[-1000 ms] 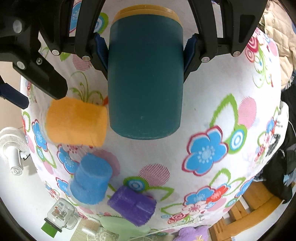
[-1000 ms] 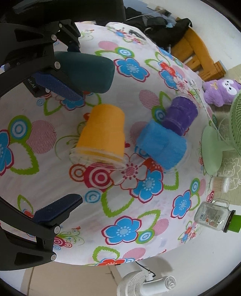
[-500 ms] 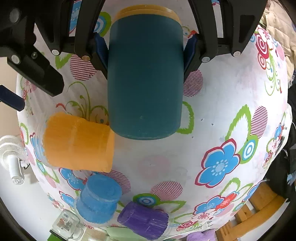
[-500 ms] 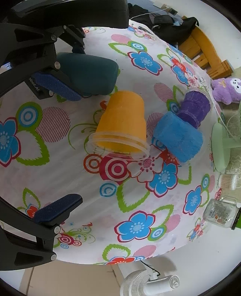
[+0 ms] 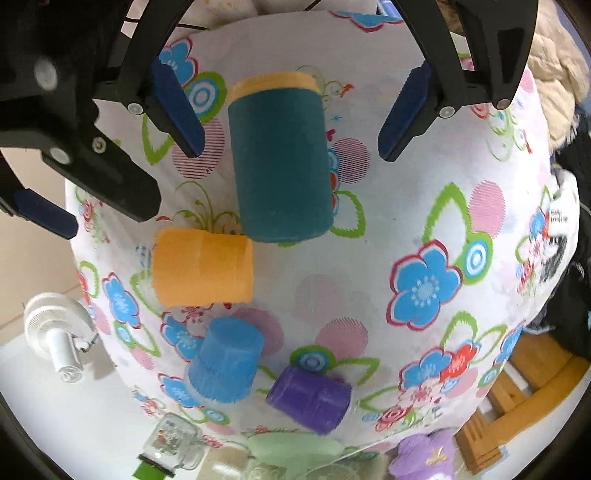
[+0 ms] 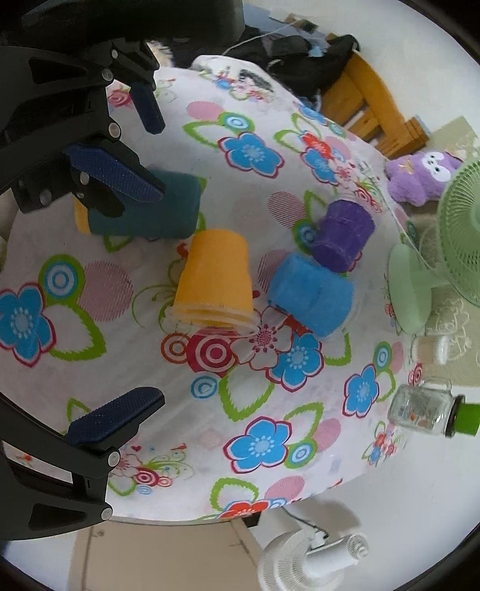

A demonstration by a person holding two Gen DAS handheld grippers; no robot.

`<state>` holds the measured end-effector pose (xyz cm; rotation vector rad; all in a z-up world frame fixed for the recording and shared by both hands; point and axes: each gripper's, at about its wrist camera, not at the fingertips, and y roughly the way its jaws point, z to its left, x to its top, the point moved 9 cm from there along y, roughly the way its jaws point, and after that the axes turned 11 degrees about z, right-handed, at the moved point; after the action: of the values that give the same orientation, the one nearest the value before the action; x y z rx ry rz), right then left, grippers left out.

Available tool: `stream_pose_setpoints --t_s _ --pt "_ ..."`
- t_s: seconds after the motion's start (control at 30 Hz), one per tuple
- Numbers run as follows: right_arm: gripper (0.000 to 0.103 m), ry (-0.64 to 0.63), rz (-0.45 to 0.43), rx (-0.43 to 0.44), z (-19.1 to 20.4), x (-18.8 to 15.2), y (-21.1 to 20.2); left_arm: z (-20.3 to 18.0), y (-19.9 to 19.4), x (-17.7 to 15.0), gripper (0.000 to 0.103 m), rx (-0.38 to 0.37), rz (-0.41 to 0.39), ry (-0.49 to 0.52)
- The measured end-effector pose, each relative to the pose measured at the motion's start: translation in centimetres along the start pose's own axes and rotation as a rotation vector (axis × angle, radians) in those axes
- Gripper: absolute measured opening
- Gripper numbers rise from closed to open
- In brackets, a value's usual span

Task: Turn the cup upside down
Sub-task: 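Lift the dark teal cup with the right gripper and swing it upward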

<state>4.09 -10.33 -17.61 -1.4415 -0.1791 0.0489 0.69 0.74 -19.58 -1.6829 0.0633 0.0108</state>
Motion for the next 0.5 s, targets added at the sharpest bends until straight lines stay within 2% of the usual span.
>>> stream_pose_setpoints --t_s 0.2,0.33,0.5 --pt "0.102 0.097 -0.007 0.001 0.9 -0.7 -0.8 2.0 -1.5 -0.2 0.096 0.03 -0.008 0.106" --pt "0.102 0.158 -0.012 0.003 1.8 -1.0 -1.4 2.9 -2.5 0.1 0.096 0.021 -0.011 0.171" --pt "0.102 0.212 0.004 -0.006 3.2 -1.3 -0.9 4.9 -2.3 0.4 0.096 0.035 0.003 0.213"
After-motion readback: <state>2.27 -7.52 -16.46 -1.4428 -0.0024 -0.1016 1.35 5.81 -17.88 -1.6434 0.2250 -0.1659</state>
